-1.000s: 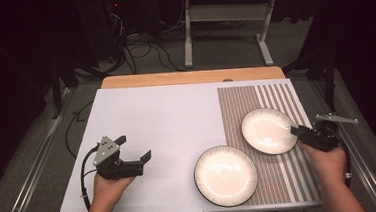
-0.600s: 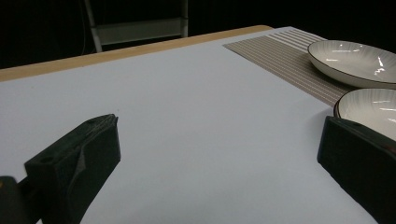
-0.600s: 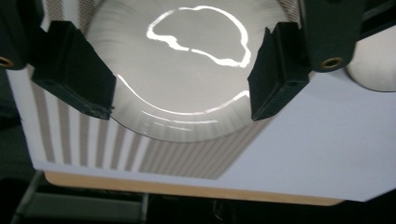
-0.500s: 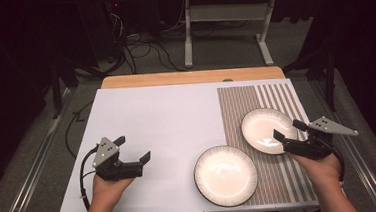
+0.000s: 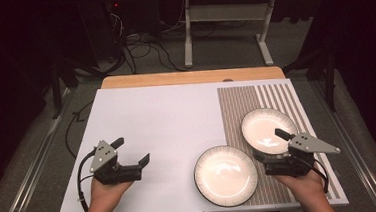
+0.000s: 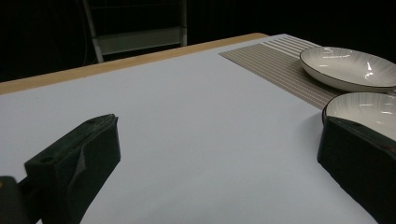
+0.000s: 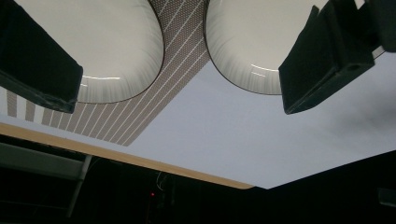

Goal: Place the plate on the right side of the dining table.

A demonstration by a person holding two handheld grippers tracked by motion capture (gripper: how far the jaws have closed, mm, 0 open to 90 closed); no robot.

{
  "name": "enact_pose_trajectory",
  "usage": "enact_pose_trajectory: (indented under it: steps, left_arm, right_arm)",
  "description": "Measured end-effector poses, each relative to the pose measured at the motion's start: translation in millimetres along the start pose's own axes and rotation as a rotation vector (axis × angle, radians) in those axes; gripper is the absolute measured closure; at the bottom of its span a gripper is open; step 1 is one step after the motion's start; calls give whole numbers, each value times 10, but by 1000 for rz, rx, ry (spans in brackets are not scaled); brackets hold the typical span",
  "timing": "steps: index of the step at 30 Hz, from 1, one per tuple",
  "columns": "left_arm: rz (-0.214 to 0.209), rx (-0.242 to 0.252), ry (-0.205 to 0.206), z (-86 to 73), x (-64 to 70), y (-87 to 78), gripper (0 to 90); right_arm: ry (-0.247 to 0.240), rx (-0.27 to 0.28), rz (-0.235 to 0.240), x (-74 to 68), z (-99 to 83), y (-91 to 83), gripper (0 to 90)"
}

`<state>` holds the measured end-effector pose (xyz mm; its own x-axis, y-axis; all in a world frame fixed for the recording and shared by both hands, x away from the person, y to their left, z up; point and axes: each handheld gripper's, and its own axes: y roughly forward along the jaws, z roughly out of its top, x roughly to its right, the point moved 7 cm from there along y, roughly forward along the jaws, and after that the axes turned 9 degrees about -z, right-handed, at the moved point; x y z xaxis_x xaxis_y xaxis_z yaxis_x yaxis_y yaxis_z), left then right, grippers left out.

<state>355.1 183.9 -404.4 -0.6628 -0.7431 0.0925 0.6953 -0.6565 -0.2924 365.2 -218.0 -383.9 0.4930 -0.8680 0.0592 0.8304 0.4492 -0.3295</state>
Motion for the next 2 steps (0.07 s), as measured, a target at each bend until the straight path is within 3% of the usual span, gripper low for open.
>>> enact_pose_trajectory:
  steps: [2]
  left_arm:
    - [2,0,-1,1,-4,-8,2]
  right_arm:
    - [1,-1,1,-7,-2,-5,6]
